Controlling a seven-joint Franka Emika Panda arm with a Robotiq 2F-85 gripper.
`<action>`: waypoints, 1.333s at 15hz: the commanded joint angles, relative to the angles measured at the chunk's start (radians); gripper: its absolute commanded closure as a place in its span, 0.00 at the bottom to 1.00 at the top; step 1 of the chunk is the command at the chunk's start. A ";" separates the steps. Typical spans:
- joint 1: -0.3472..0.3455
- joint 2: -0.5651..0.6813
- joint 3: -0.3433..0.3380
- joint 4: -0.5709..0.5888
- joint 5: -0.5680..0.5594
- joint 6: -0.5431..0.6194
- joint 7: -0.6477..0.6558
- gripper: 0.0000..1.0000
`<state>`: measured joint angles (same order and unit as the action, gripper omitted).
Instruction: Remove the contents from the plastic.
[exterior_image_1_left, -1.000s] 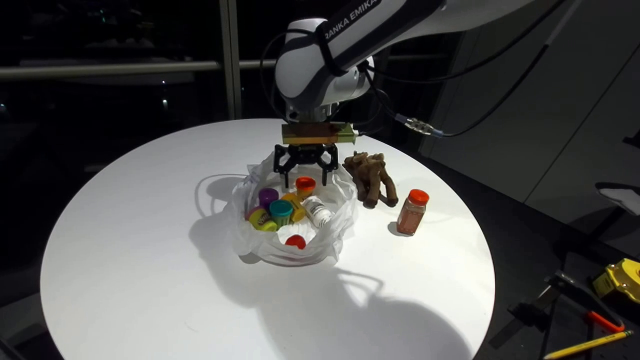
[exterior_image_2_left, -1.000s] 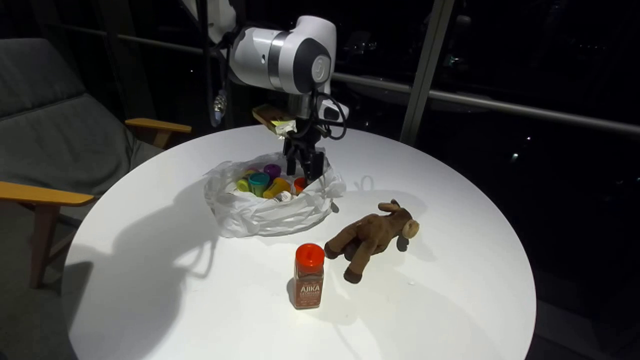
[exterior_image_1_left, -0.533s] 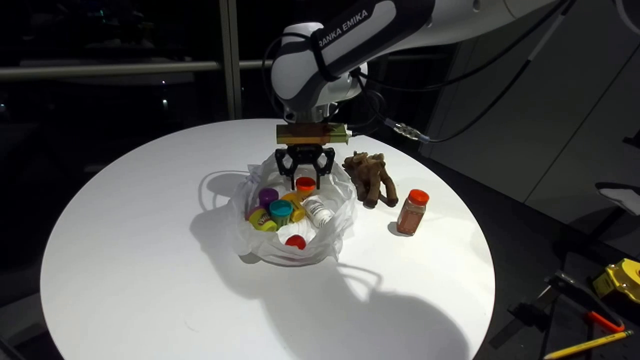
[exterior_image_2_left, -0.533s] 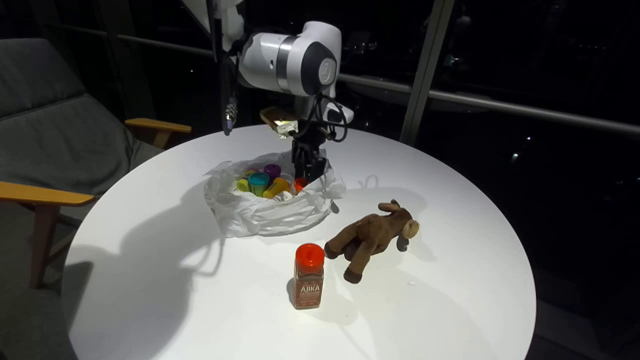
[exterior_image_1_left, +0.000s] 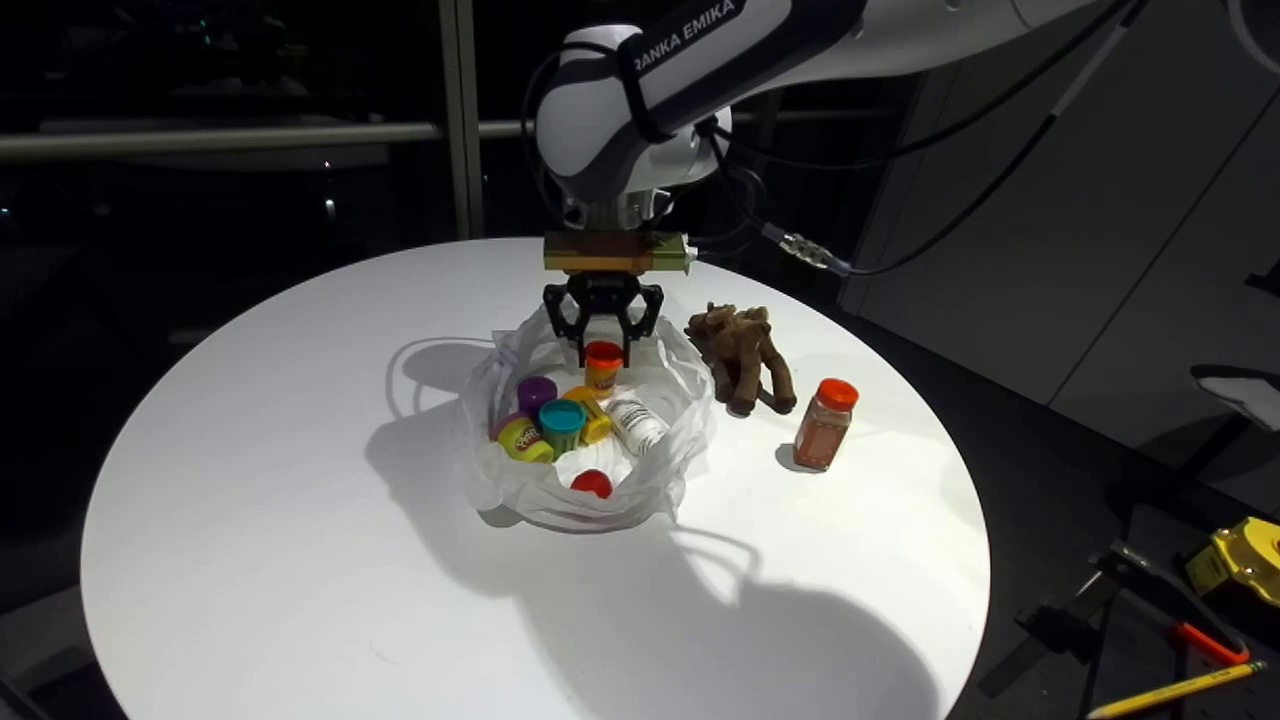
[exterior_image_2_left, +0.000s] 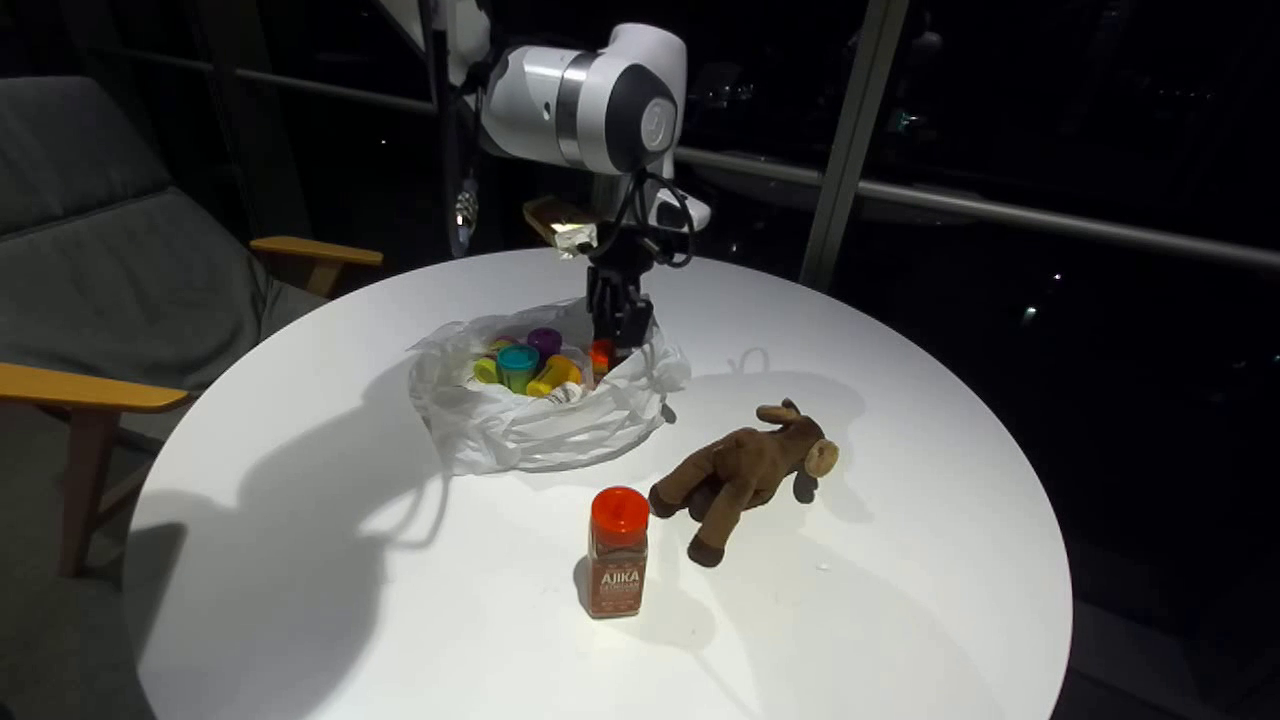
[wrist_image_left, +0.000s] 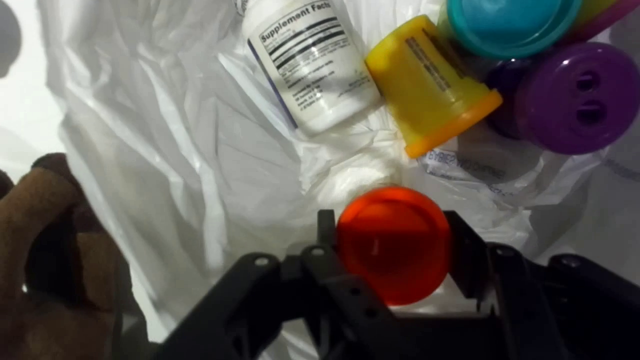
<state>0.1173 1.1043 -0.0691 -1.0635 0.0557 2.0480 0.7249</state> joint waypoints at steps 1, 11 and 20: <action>-0.002 -0.209 0.015 -0.216 0.007 0.046 -0.048 0.72; 0.062 -0.515 -0.011 -0.665 -0.108 0.066 -0.226 0.72; 0.193 -0.708 -0.013 -1.149 -0.346 0.309 -0.076 0.72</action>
<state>0.2641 0.5090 -0.0696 -2.0173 -0.2111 2.2490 0.5651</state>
